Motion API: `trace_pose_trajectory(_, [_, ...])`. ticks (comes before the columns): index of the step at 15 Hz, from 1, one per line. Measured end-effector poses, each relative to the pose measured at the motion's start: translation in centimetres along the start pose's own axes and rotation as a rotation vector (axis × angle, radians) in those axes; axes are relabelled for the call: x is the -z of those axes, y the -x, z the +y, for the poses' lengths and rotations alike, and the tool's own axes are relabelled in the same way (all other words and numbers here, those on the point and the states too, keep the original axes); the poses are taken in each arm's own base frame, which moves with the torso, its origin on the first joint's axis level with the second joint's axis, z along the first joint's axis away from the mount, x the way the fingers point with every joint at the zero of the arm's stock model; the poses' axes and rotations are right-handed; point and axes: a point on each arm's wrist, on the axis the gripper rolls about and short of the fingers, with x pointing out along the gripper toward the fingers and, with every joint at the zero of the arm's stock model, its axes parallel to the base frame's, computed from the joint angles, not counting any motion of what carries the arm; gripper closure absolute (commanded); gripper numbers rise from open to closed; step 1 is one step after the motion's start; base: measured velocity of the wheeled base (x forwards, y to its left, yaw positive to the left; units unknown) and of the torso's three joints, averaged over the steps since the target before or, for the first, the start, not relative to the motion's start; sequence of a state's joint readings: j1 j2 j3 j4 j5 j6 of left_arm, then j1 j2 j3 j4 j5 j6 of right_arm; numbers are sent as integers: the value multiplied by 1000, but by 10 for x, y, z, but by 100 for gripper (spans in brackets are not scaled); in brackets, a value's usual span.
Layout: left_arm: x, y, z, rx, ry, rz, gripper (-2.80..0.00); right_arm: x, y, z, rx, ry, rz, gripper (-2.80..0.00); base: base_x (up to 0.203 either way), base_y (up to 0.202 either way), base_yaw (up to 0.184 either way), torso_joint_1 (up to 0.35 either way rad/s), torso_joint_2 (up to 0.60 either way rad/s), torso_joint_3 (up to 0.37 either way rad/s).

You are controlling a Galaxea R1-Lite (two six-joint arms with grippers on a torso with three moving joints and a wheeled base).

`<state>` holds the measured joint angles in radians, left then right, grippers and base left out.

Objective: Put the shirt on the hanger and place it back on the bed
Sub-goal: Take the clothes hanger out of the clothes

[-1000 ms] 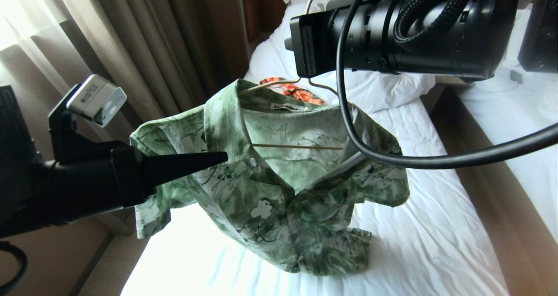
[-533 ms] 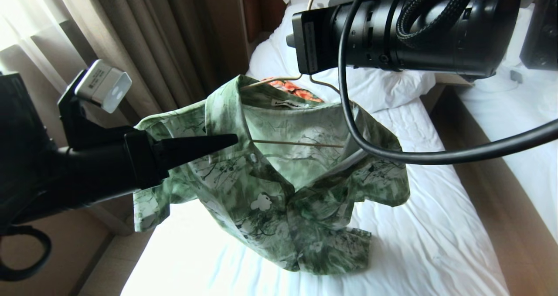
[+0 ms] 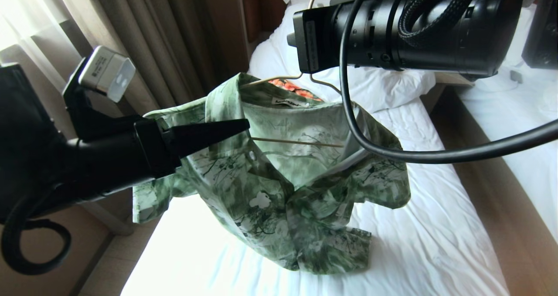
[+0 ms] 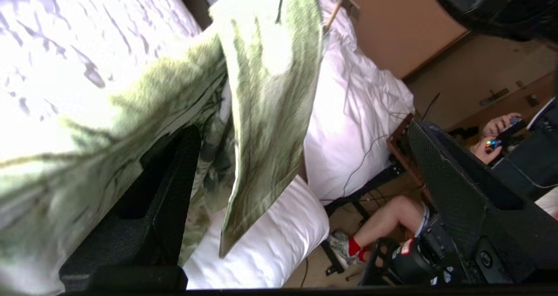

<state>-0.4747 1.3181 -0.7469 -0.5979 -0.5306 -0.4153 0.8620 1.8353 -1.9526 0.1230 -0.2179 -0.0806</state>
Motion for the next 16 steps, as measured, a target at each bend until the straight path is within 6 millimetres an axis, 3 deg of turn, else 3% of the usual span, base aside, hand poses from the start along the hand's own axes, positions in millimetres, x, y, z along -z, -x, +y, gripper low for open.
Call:
trace_pose_trajectory(3, [3, -3, -7, 2, 13, -8, -280, 0, 0, 0, 1, 0, 0, 0, 0, 0, 0, 0, 0, 0])
trace_pose_trajectory(4, [3, -4, -8, -12, 9, -19, 0, 0, 0, 0, 1, 0, 0, 0, 0, 0, 0, 0, 0, 0])
trace_pose_trajectory(11, [2, -8, -6, -34, -7, -61, 0, 0, 1, -1, 1, 0, 0, 0, 0, 0, 0, 0, 0, 0])
trace_pose_trajectory(16, [-7, 12, -14, -85, -25, -115, 0, -1, 1, -15, 44, 0, 0, 0, 0, 0, 0, 0, 0, 0])
